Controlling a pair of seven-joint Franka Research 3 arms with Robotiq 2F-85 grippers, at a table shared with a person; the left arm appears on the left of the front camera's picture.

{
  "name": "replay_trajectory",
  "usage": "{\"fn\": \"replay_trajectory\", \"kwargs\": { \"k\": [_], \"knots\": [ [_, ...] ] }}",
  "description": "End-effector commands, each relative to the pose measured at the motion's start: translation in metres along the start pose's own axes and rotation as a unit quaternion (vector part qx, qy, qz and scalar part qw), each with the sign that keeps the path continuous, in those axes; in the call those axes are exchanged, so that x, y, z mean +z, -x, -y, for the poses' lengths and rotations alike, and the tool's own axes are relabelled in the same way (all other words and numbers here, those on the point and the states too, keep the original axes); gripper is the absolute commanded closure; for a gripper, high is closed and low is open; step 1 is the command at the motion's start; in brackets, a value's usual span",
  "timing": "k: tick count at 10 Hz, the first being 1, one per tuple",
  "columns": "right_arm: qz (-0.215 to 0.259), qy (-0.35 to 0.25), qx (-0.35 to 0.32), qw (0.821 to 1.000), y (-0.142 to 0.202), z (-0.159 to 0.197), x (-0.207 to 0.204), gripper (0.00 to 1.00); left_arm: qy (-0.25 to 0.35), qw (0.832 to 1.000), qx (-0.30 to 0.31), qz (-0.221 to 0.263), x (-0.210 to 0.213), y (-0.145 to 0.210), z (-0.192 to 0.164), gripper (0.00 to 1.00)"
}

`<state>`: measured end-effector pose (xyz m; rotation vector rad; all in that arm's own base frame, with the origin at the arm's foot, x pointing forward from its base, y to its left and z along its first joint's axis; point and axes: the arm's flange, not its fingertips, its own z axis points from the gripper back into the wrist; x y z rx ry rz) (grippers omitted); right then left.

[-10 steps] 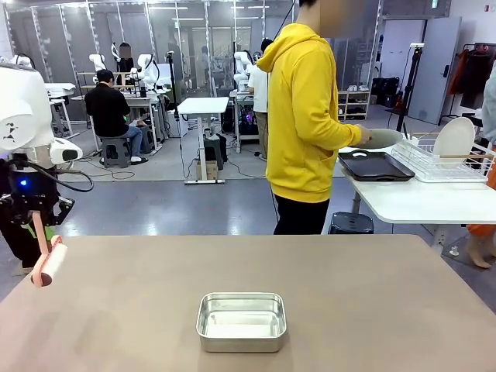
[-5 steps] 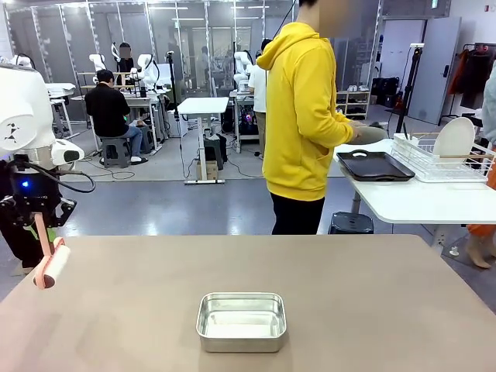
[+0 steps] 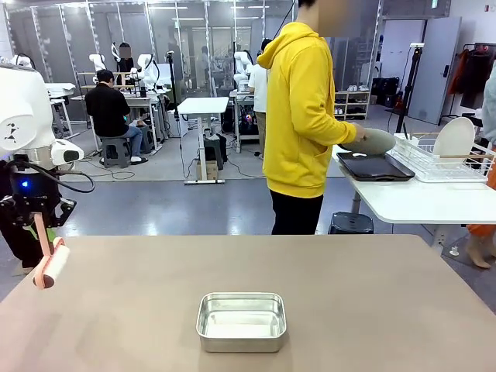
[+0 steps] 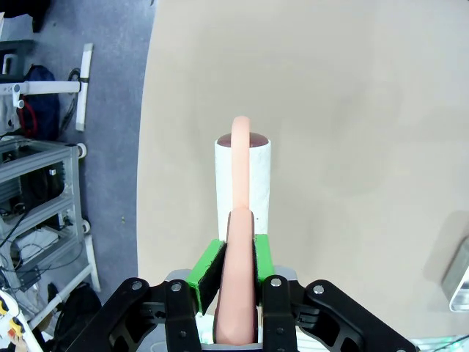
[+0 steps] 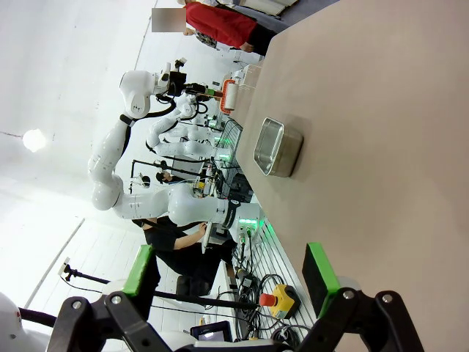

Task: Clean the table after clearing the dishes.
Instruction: Place the Lint Roller back on top of the Airtight Container.

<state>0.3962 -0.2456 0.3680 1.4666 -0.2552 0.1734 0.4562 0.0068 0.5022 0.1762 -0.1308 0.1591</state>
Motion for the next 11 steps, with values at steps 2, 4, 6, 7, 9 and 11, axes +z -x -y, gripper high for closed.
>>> {"fn": "replay_trajectory", "kwargs": {
  "k": [2,4,6,7,9,11],
  "knots": [
    [-0.001,0.0,0.003,1.0,0.003,-0.004,-0.002,0.0,-0.005,1.0,0.0,0.003,0.002,-0.002,-0.003,0.77],
    [-0.001,0.0,0.003,1.0,0.003,-0.004,-0.002,0.0,0.001,0.992,-0.116,0.043,0.026,0.003,0.018,0.77],
    [-0.001,0.0,0.003,1.0,0.003,-0.004,-0.002,0.0,-0.043,0.945,-0.318,0.067,0.058,0.016,0.053,0.77],
    [-0.001,0.0,0.003,1.0,0.003,-0.004,-0.002,0.0,-0.044,0.911,-0.405,0.069,0.07,0.027,0.069,0.77],
    [-0.001,0.0,0.003,1.0,0.003,-0.004,-0.002,0.0,-0.036,0.816,-0.572,0.079,0.088,0.065,0.113,0.77],
    [-0.001,0.0,0.003,1.0,0.003,-0.004,-0.002,0.0,0.006,0.729,-0.677,0.105,0.106,0.103,0.149,0.77]
  ]
}}
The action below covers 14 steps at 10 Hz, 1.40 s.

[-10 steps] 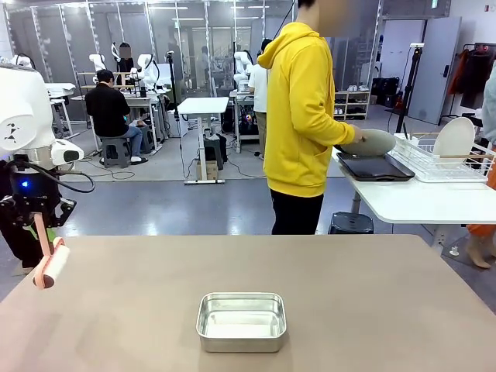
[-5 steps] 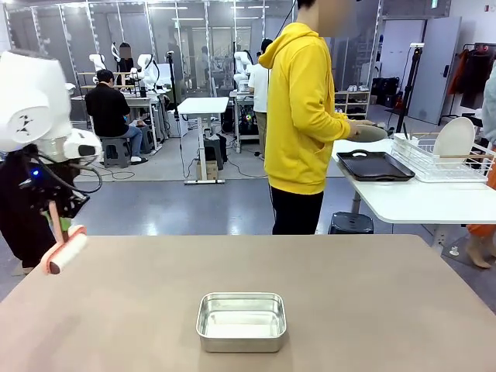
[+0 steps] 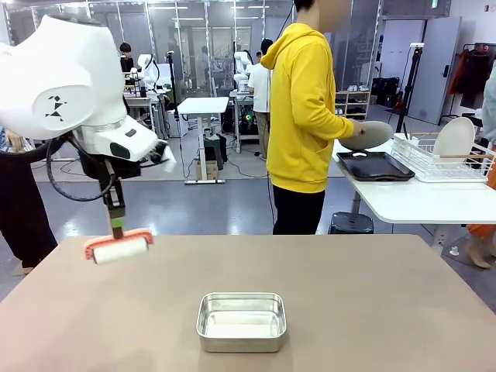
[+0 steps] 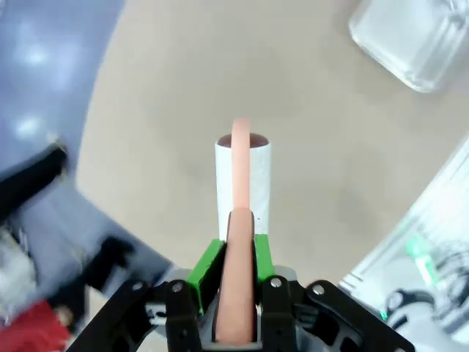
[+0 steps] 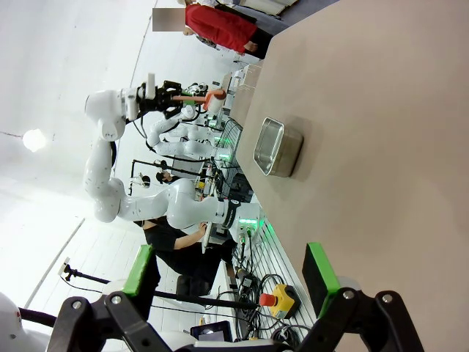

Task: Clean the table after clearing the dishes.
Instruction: Place the Lint Roller back on top of the Airtight Container.

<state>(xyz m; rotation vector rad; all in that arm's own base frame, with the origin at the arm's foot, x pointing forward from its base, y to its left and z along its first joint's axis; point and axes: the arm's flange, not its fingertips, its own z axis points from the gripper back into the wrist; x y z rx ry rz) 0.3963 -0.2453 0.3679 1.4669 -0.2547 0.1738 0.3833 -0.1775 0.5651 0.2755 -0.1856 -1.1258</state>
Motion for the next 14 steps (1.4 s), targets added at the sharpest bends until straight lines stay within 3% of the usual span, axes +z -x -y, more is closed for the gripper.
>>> {"fn": "replay_trajectory", "kwargs": {
  "k": [1,2,3,4,5,10,11,14],
  "knots": [
    [-0.001,0.0,0.003,1.0,0.003,-0.004,-0.002,0.0,0.01,0.986,-0.159,0.046,0.011,-0.002,0.03,0.77],
    [-0.001,0.0,0.003,1.0,0.003,-0.004,-0.002,0.0,0.028,0.976,-0.211,0.055,0.011,-0.019,0.05,0.77],
    [-0.001,0.0,0.003,1.0,0.003,-0.004,-0.002,0.0,0.038,0.976,-0.208,0.057,0.012,-0.029,0.054,0.77],
    [-0.001,0.0,0.003,1.0,0.003,-0.004,-0.002,0.0,0.055,0.984,-0.161,0.06,0.015,-0.03,0.046,0.77],
    [-0.001,0.0,0.003,1.0,0.003,-0.004,-0.002,0.0,0.023,0.979,-0.197,0.05,0.018,-0.035,0.063,0.77],
    [-0.001,0.0,0.003,1.0,0.003,-0.004,-0.002,0.0,0.033,0.979,-0.195,0.052,0.015,-0.038,0.063,0.77],
    [-0.001,0.0,0.003,1.0,0.003,-0.004,-0.002,0.0,0.019,0.974,-0.213,0.078,0.007,-0.057,0.072,0.77],
    [-0.001,0.0,0.003,1.0,0.003,-0.004,-0.002,0.0,0.029,0.967,-0.239,0.08,0.009,-0.095,0.092,0.77]
  ]
}}
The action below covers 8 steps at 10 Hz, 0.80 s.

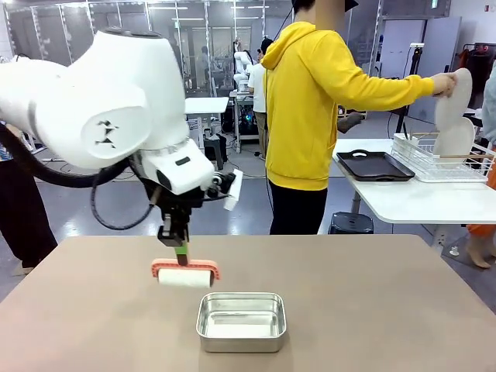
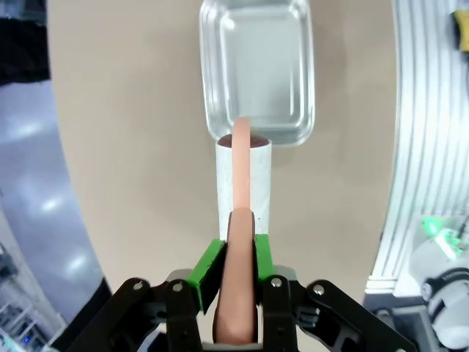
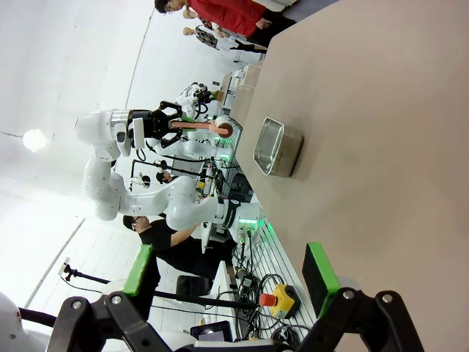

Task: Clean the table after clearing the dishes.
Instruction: Place the Lint Roller back on top of the Airtight Container.

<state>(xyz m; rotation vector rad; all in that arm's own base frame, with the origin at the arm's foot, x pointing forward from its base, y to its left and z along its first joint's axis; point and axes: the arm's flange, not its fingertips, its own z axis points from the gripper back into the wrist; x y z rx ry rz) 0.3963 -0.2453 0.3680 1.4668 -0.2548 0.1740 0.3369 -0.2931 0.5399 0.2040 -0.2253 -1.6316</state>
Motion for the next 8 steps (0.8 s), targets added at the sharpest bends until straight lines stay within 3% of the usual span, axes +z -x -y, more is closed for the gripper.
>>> {"fn": "replay_trajectory", "kwargs": {
  "k": [1,5,8],
  "knots": [
    [-0.001,0.0,0.003,1.0,0.003,-0.004,-0.002,0.0,0.033,0.999,0.002,0.011,-0.002,-0.021,-0.009,0.77],
    [-0.001,0.0,0.003,1.0,0.003,-0.004,-0.002,0.0,0.056,0.998,-0.029,0.026,-0.038,-0.065,-0.028,0.77],
    [-0.001,0.0,0.003,1.0,0.003,-0.004,-0.002,0.0,0.07,0.997,-0.03,0.031,-0.061,-0.079,-0.05,0.77]
  ]
}}
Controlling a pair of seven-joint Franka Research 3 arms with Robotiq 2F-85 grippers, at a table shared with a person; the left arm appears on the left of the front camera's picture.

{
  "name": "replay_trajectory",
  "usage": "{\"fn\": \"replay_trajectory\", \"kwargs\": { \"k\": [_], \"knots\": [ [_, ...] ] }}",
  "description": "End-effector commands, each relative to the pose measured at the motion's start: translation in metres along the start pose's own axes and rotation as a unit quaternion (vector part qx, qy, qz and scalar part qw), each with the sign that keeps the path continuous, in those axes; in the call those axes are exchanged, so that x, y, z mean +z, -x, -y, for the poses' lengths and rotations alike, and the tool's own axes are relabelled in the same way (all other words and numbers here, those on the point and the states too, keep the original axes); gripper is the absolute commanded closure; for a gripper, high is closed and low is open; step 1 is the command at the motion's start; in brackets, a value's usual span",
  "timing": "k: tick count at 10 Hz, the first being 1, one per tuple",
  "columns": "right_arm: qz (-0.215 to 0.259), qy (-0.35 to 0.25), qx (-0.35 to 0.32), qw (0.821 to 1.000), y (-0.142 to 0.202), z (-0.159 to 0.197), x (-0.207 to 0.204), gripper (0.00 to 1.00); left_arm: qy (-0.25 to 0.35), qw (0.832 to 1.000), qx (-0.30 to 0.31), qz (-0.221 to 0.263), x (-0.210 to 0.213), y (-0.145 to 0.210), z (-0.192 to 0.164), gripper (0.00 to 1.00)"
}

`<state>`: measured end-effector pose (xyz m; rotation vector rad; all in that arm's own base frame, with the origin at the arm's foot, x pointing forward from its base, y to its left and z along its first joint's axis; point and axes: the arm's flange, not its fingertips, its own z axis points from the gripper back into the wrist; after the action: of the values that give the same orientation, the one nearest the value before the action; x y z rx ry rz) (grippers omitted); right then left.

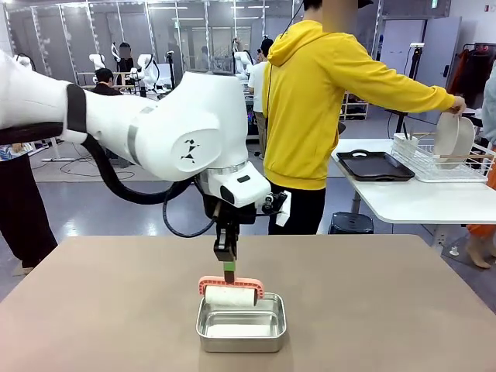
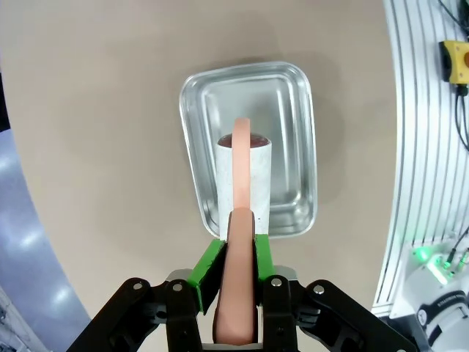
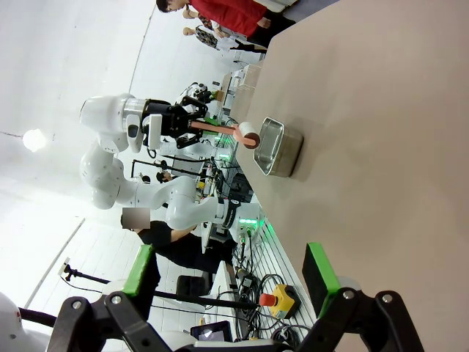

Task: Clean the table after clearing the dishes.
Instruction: Place the Lint Roller back on top of the Airtight Container.

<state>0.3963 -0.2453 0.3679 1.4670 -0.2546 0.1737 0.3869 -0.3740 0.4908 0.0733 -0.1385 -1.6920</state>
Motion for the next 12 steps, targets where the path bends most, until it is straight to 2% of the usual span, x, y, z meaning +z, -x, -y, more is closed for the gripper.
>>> {"fn": "replay_trajectory", "kwargs": {
  "k": [1,6,7,8,12],
  "knots": [
    [-0.001,0.001,0.003,1.0,0.003,-0.005,-0.002,0.0,0.005,1.0,0.005,0.018,-0.007,-0.001,-0.013,0.77],
    [-0.001,0.001,0.003,1.0,0.003,-0.005,-0.002,0.0,0.028,0.999,0.008,0.023,-0.043,0.001,-0.024,0.77],
    [-0.001,0.001,0.003,1.0,0.003,-0.005,-0.002,0.0,0.026,0.999,0.005,0.025,-0.05,0.0,-0.026,0.77],
    [-0.001,0.001,0.003,1.0,0.003,-0.005,-0.002,0.0,0.013,1.0,-0.003,0.008,-0.058,-0.001,-0.028,0.77],
    [-0.001,0.001,0.003,1.0,0.003,-0.005,-0.002,0.0,-0.002,1.0,0.001,0.013,-0.077,0.005,-0.028,0.77]
  ]
}}
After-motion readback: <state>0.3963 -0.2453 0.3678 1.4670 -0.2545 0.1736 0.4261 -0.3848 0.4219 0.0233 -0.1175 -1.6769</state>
